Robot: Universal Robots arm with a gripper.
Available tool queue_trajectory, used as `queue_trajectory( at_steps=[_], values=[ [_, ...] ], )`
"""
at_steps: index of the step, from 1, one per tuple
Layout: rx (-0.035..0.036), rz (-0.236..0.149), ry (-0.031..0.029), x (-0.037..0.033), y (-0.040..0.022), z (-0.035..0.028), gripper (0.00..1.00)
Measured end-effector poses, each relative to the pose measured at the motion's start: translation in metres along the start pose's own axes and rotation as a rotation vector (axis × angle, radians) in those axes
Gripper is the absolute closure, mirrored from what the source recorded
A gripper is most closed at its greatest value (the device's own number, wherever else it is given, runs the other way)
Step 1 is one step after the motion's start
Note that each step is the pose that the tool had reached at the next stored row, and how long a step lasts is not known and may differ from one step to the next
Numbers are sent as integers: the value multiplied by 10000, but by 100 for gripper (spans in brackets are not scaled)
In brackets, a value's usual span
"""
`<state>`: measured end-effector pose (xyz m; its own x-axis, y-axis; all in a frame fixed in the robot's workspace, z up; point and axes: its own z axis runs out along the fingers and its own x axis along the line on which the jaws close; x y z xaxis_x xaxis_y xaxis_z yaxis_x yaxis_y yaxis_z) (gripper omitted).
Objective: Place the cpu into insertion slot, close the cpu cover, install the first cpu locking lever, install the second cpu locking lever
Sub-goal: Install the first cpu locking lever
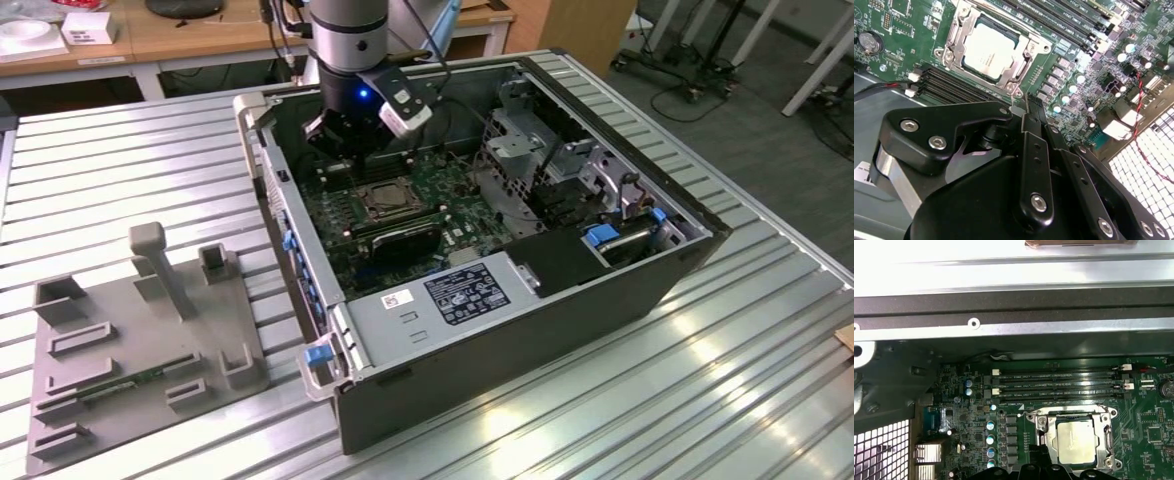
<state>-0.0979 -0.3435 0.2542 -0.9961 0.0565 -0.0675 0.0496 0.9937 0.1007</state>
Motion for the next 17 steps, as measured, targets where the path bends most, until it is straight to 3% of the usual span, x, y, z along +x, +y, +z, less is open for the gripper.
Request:
queue_trajectory(
  at_steps=[13,17],
  values=[
    [-46,4,2,-7,12,-114,89],
    [-48,-2,-47,35,9,-117,89]
  ],
)
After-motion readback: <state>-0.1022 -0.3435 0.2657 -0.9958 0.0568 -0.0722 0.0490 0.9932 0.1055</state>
